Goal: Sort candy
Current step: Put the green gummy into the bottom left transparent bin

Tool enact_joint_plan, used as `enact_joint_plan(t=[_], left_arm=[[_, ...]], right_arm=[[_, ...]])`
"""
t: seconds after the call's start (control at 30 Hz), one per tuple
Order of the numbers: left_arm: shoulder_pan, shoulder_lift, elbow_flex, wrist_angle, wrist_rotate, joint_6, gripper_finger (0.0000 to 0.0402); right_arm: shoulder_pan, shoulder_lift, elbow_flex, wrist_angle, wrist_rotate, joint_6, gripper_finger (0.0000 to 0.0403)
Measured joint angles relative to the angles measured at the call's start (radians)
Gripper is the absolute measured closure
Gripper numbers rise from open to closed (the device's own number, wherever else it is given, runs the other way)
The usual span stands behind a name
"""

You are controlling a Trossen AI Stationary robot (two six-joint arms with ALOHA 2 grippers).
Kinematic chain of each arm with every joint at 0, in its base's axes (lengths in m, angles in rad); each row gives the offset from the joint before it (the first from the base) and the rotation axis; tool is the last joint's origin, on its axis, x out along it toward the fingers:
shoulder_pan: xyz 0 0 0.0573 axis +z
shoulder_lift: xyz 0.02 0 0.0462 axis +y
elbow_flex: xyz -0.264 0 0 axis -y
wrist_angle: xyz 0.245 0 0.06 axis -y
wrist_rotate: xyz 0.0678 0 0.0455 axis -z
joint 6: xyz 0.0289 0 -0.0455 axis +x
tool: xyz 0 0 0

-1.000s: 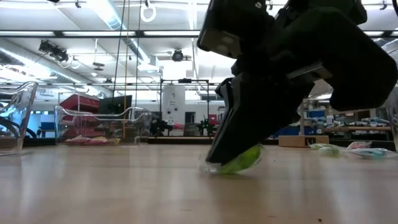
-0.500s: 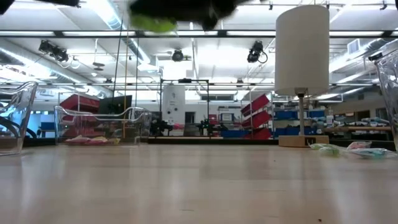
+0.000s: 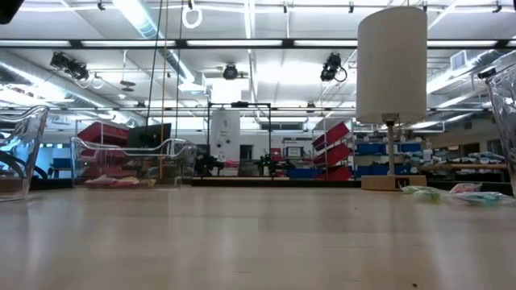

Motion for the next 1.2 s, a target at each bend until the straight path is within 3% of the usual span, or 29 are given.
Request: enact_joint_plan(t=[0.23,0.47,0.77,1.2], left_arm=[[0.004,0.0,0.0,0.077,-0.049,0.0,0.0254],[0.013,0.0,0.0,0.121,-0.069,-0.001,0.0251],[0.051,0.0,0.0,0.141,-0.041,0.004,0.0186],[0.063,-0.013,0.0,0.301,-0.025,0.232,0.0172]], right_arm=[[0.028,0.0,0.0,0.027,0.078,-0.224,0.0403],[0.029,0.0,0.0,0.044,0.078,-0.279,0.0403],[0.029,0.0,0.0,0.042,0.074,-0.317,0.0403],[0.029,0.0,0.0,0.005,0.089,-0.402,0.0403]])
